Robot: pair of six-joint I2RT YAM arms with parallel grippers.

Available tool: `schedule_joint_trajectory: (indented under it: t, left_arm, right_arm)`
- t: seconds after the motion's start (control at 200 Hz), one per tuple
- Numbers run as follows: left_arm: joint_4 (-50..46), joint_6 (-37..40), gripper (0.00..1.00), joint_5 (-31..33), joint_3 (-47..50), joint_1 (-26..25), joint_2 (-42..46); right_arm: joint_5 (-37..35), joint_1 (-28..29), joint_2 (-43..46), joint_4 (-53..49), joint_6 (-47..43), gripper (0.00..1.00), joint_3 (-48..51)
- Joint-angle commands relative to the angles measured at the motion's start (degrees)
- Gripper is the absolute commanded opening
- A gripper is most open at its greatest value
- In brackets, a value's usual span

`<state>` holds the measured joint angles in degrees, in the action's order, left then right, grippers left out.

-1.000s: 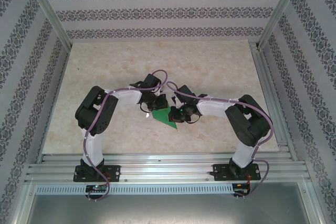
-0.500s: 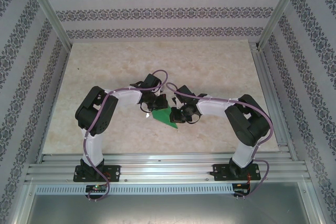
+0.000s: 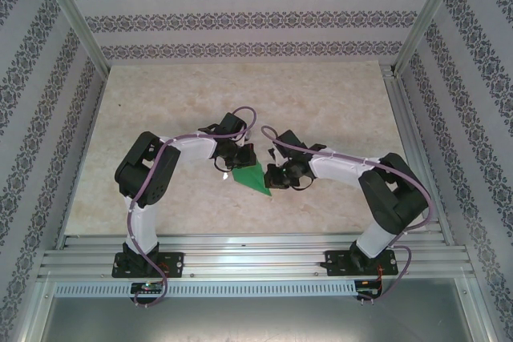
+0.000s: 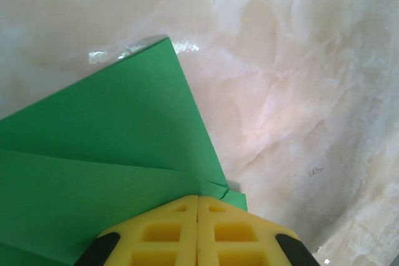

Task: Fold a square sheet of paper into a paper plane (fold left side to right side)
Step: Fourth fold the wing at the center of the table.

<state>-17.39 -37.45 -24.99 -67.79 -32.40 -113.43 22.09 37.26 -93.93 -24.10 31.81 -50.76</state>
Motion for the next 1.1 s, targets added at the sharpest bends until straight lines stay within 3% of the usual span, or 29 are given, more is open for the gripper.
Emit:
schedule_joint_trajectory:
  t: [0.0, 0.46, 1.094]
  left_arm:
    - [-5.99, 1.59, 0.08, 6.02, 1.7, -0.33, -1.7]
    - [-6.08, 1.75, 0.07, 6.02, 1.81, -0.34, -1.71]
    - [-7.4, 2.38, 0.07, 7.61, 1.12, -0.32, -2.24]
  right_arm:
    - [2.88, 0.24, 1.93, 0.31, 1.2, 0.1, -1.9]
    - [2.92, 1.26, -7.2, 4.03, 2.42, 0.09, -2.42]
    - [0.24, -1.41, -3.67, 1.16, 0.22, 0.09, 6.93]
